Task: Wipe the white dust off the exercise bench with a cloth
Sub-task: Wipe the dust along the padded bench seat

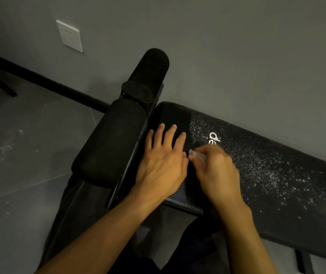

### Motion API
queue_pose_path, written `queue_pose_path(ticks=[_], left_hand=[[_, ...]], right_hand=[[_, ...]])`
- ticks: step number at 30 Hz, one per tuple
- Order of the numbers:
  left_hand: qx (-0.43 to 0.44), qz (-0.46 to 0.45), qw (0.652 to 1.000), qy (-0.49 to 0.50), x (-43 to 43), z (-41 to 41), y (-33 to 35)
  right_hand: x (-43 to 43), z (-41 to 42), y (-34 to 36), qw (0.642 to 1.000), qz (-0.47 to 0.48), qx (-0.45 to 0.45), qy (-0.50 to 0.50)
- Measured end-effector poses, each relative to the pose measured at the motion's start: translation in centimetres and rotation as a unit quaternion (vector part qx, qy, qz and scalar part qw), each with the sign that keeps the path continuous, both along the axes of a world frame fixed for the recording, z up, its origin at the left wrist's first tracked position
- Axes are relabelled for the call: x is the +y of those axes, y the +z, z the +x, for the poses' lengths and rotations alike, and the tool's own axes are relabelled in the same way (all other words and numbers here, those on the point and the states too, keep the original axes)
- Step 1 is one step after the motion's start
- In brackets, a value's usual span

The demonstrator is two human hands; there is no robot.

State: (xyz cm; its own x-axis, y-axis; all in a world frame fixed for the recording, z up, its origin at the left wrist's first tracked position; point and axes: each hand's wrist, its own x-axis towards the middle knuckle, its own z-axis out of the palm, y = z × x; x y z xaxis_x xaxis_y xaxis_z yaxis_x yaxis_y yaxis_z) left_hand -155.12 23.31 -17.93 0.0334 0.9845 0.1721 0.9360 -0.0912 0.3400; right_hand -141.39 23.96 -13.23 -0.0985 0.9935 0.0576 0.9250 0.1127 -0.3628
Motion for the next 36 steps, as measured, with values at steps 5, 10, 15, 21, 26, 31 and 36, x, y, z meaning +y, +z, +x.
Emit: queue_pose_path(ticks=[5,10,15,21,26,31,36], left_hand=[[0.002,0.001,1.000,0.002,-0.1,0.0,0.0],[0.001,0.005,1.000,-0.001,0.0,0.0,0.1],[0.006,0.006,1.000,-0.003,-0.1,0.0,-0.1],[0.004,0.005,1.000,-0.005,-0.1,0.0,0.1],[0.012,0.002,1.000,-0.002,0.0,0.0,0.2],[0.006,0.000,1.000,-0.003,0.0,0.0,0.3],[0.008,0.004,1.000,0.001,0.0,0.1,0.2]], right_hand=[[5.2,-1.7,0.1,0.999,0.033,-0.036,-0.007],[2.0,-0.6,0.2,0.999,0.033,-0.022,0.027],[5.1,-1.3,0.2,0.999,0.035,-0.029,0.014],[5.0,-2.1,0.6,0.999,0.033,-0.041,0.015],[7.4,-2.1,0.5,0.996,0.026,-0.086,0.017],[8.8,-2.9,0.7,0.999,0.031,-0.039,0.015],[6.9,-1.8,0.1,0.999,0.030,-0.035,0.019]])
